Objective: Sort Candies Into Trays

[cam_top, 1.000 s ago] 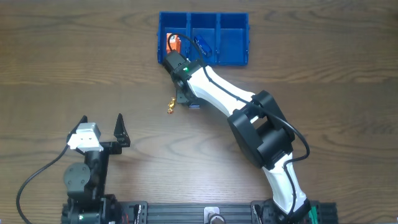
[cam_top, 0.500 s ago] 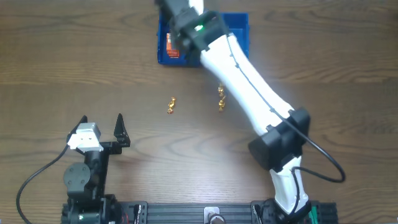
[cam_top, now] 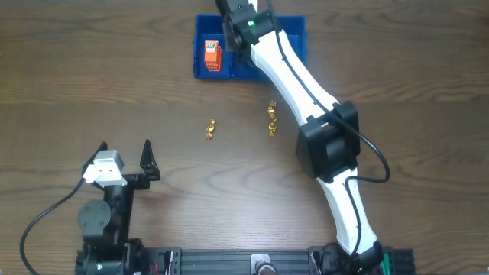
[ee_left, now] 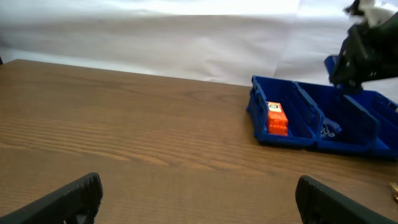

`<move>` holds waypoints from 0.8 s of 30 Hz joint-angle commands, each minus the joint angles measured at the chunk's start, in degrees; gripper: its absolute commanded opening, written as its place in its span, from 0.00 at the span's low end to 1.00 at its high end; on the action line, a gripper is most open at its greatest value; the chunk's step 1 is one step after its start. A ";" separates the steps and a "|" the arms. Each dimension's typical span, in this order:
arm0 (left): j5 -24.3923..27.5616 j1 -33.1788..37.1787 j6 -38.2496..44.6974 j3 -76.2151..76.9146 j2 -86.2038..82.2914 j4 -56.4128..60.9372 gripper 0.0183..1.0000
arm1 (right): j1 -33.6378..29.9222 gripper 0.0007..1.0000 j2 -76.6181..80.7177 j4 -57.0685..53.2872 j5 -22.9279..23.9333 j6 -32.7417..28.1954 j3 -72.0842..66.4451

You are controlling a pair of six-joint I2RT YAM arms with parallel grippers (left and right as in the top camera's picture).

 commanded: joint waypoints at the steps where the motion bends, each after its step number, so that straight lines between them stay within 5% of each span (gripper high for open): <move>1: 1.20 0.33 0.15 -0.96 -0.33 -2.19 1.00 | -0.79 0.04 0.61 2.49 -0.48 -0.87 0.44; 14: 1.20 0.33 0.15 -0.96 -0.33 -2.19 1.00 | -0.98 0.09 0.72 2.78 2.10 -0.66 0.33; 16: 1.20 0.33 0.15 -0.96 -0.33 -2.16 1.00 | -0.98 0.29 0.72 2.75 2.08 -0.66 0.33; 18: 1.20 0.33 0.15 -0.96 -0.33 -2.19 1.00 | -0.98 0.77 0.72 2.75 2.08 -0.66 0.33; 19: 1.20 0.33 0.15 -0.96 -0.33 -2.19 1.00 | -0.98 0.93 0.72 2.86 2.10 -0.68 0.33; 20: 1.20 0.33 0.15 -0.96 -0.33 -2.19 1.00 | -0.98 1.00 0.72 2.99 2.08 -0.68 0.33; 24: 1.20 0.33 0.15 -0.96 -0.33 -2.16 1.00 | -0.98 1.00 0.72 4.07 2.51 -0.92 0.33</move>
